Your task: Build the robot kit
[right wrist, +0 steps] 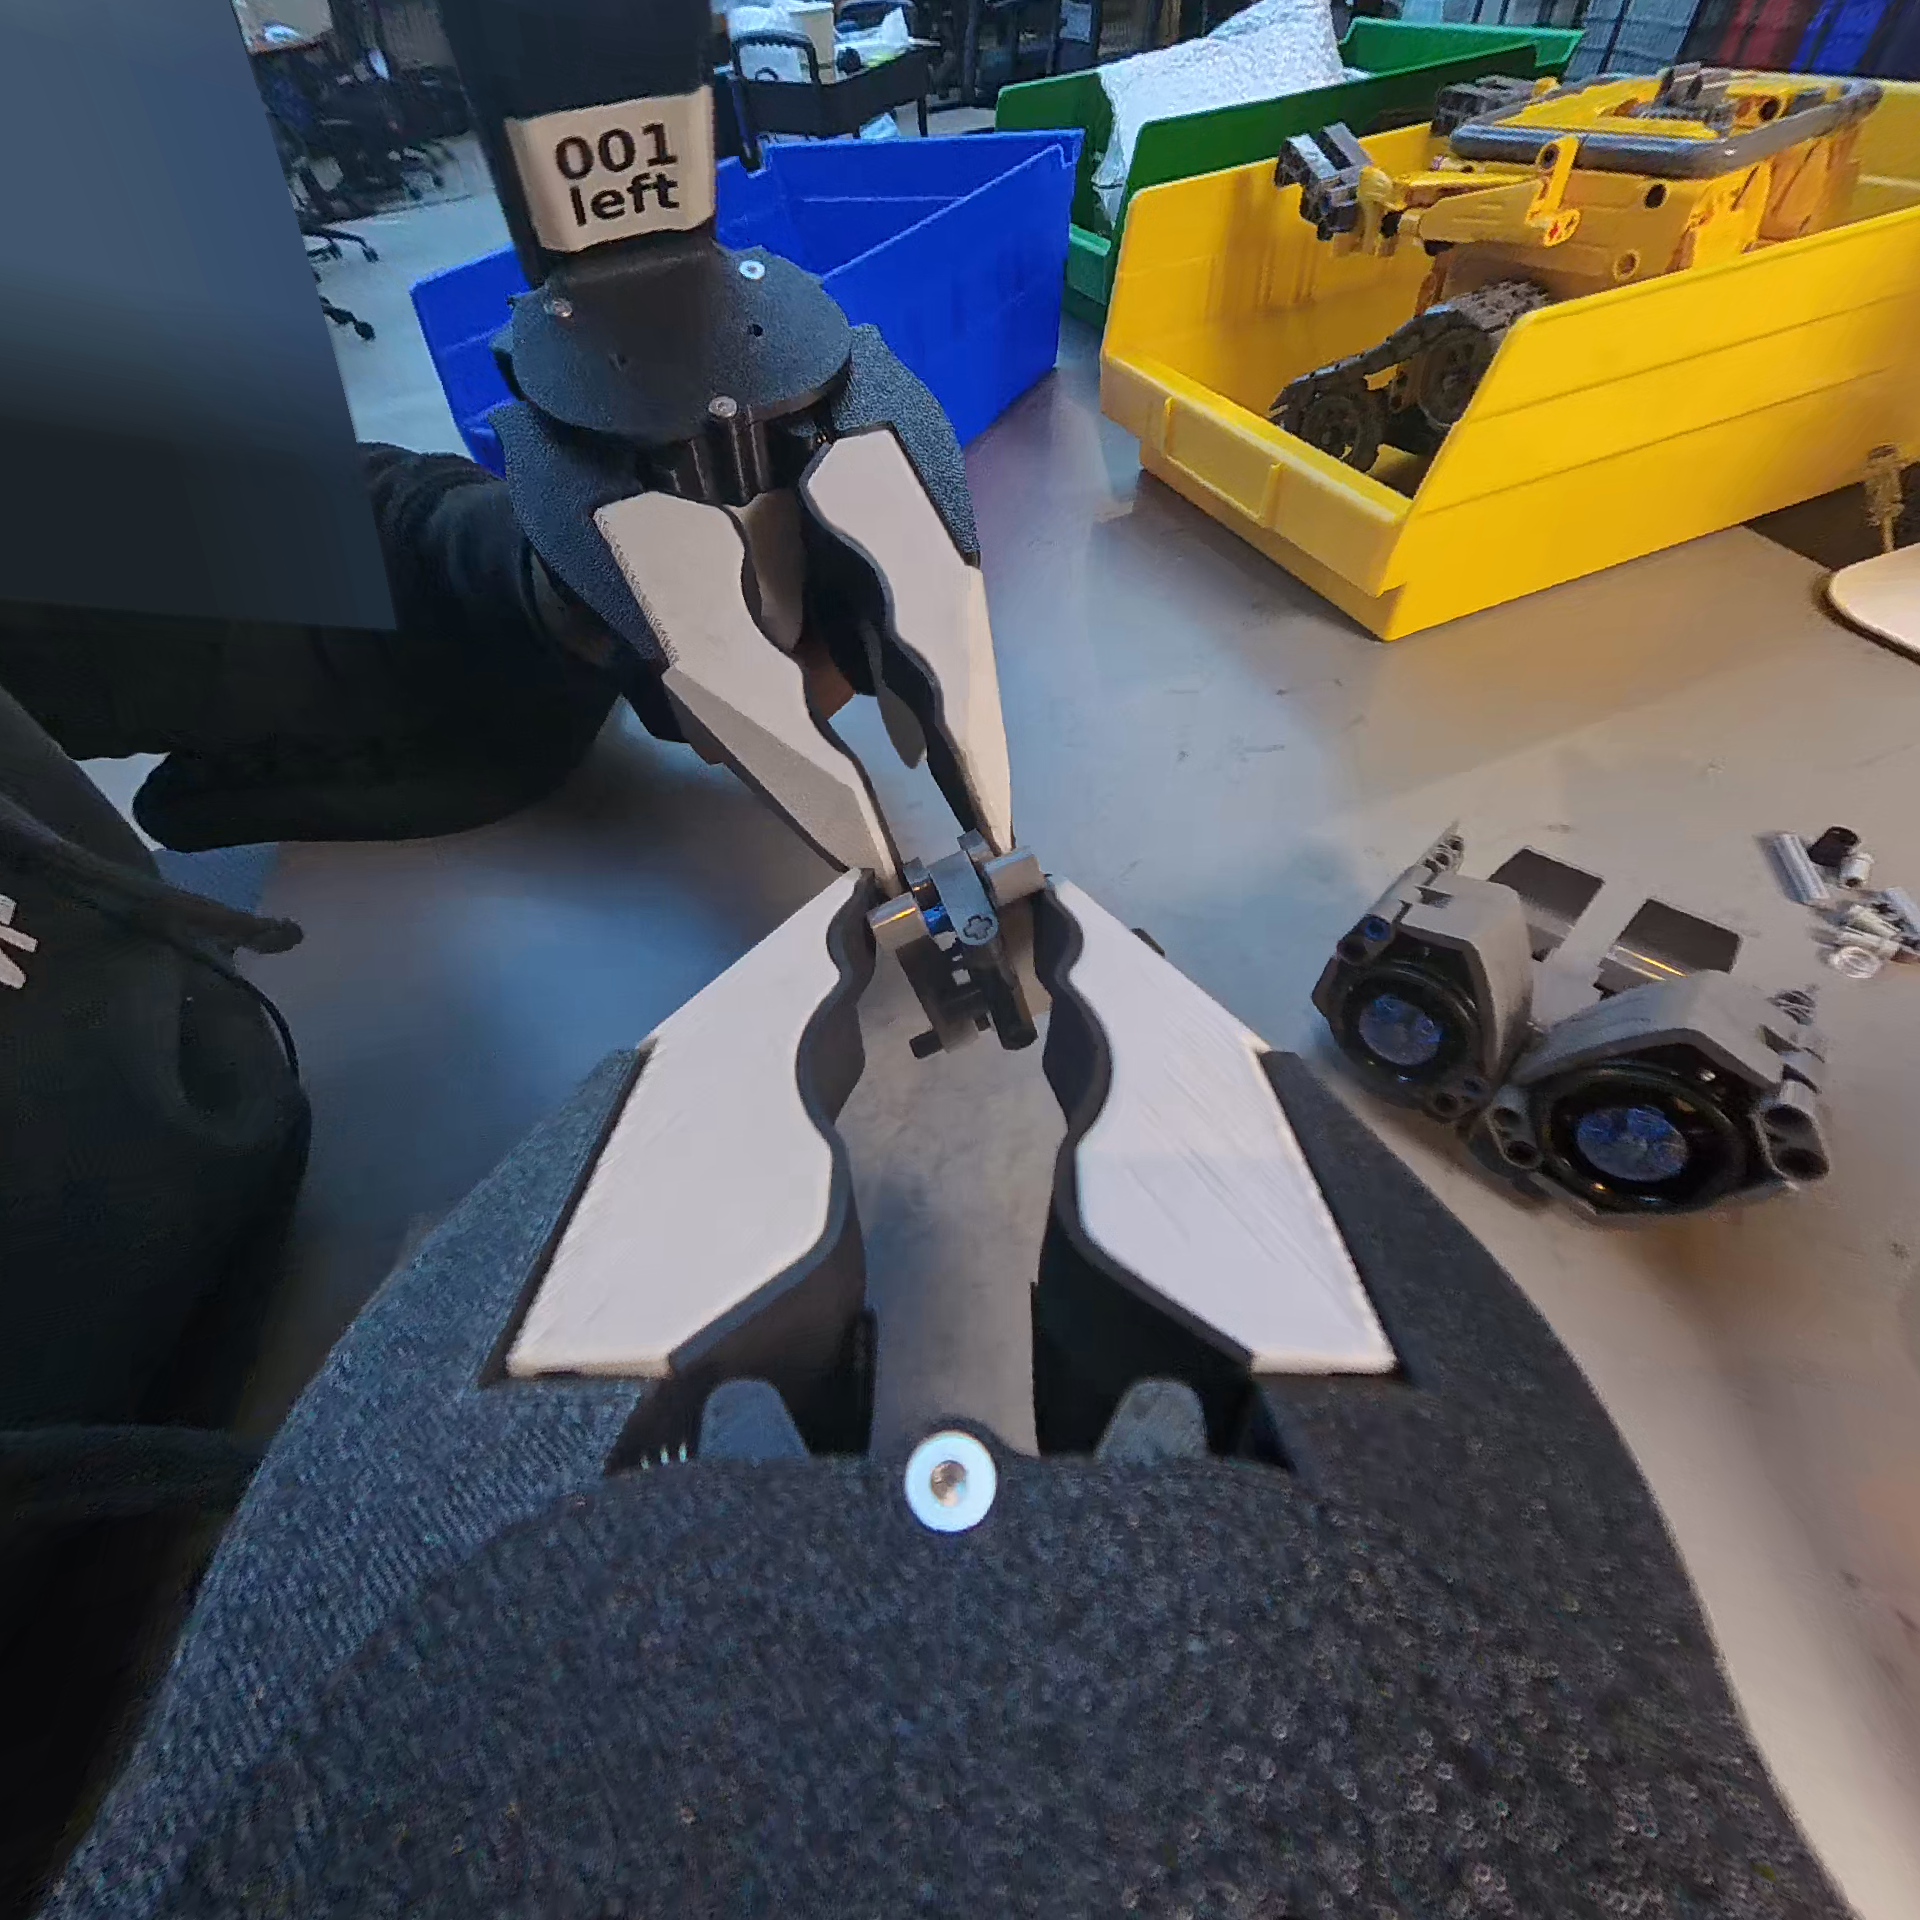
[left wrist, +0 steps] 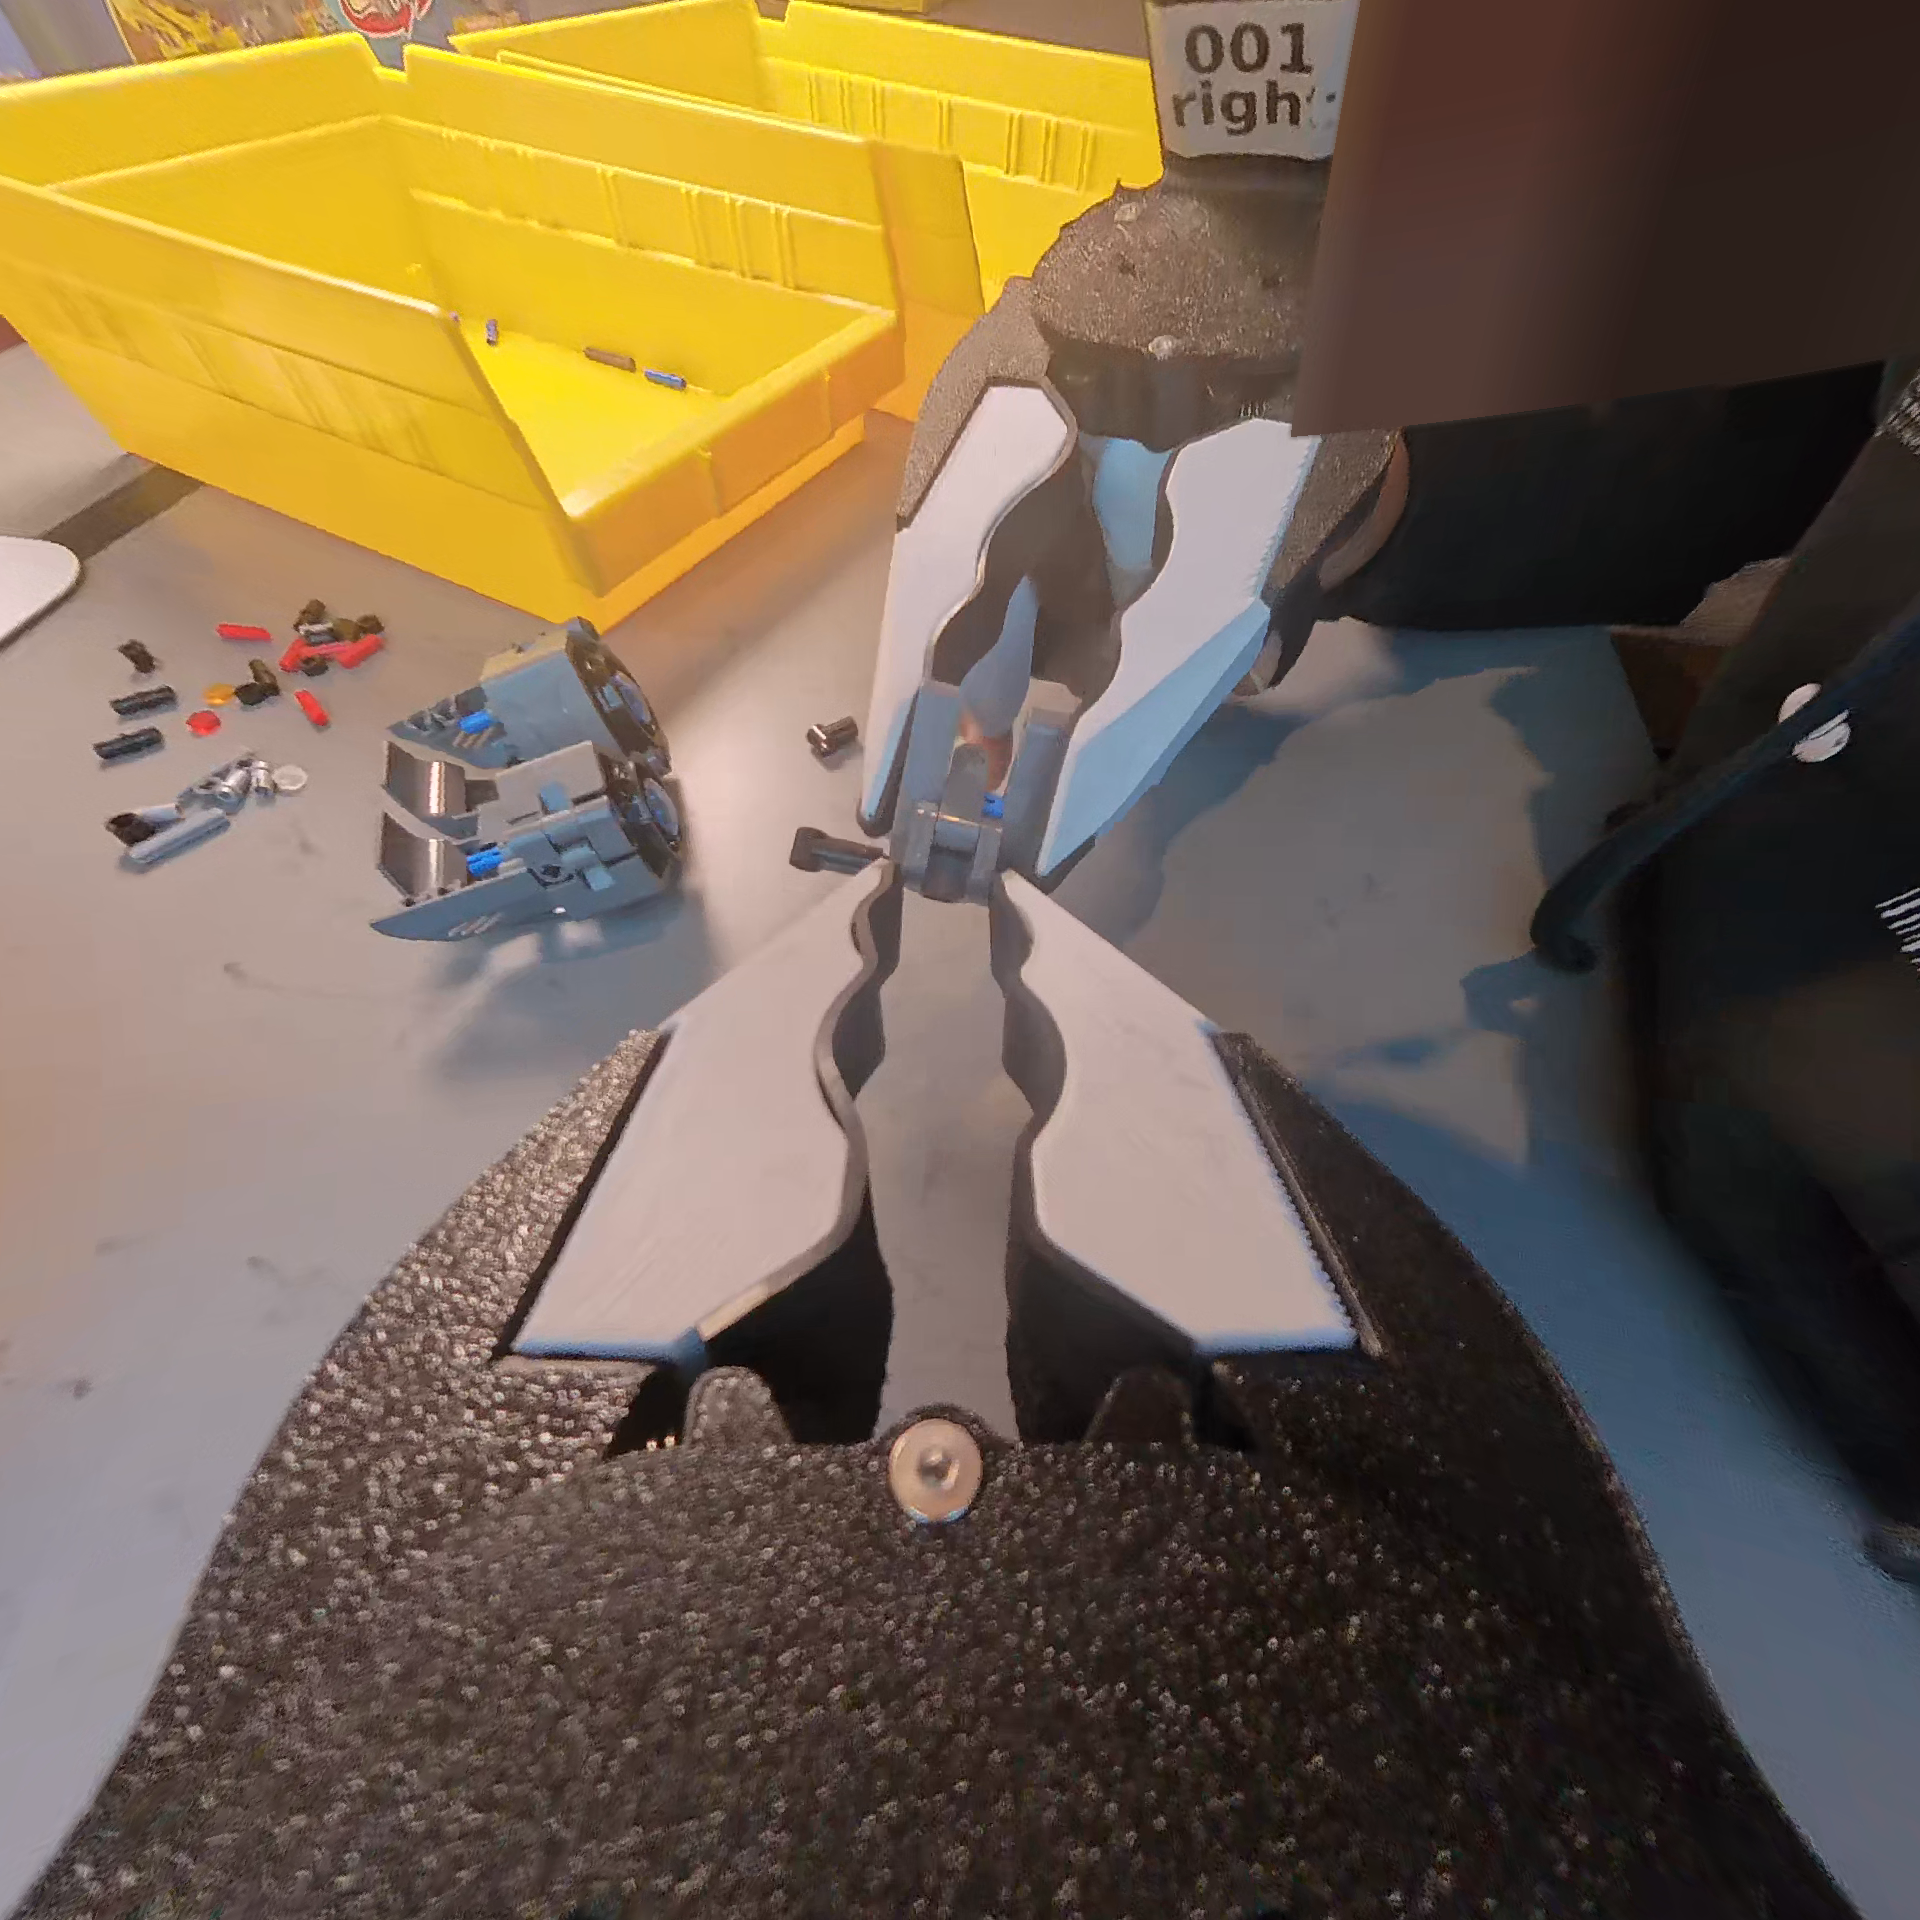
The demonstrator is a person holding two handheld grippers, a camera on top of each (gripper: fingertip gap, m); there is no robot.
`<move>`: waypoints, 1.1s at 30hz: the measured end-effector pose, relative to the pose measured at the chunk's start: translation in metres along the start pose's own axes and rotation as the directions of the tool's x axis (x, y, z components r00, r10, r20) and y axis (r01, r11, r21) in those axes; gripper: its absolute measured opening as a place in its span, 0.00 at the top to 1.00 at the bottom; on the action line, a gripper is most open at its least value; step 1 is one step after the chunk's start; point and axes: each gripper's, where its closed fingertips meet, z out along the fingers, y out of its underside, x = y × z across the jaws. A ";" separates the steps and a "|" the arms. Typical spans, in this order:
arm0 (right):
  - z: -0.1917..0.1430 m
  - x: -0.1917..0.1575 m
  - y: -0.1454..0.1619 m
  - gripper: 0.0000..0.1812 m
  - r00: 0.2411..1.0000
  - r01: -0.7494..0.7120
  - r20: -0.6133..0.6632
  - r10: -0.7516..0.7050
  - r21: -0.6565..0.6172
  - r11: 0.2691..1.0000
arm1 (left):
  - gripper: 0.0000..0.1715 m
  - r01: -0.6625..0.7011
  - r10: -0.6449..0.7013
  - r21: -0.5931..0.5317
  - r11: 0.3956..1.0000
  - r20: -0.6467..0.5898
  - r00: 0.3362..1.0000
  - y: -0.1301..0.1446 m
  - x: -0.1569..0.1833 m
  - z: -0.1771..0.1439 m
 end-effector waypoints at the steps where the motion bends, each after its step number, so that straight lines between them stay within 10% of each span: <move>1: 0.000 0.000 -0.001 0.84 1.000 0.010 -0.005 -0.010 0.001 1.000 | 0.91 0.038 -0.037 0.012 0.999 -0.024 0.999 -0.001 0.001 -0.001; 33: -0.009 -0.011 -0.016 0.85 0.995 0.042 0.090 -0.049 0.084 0.996 | 0.91 0.310 -0.277 0.075 0.948 -0.287 0.917 -0.015 0.014 -0.007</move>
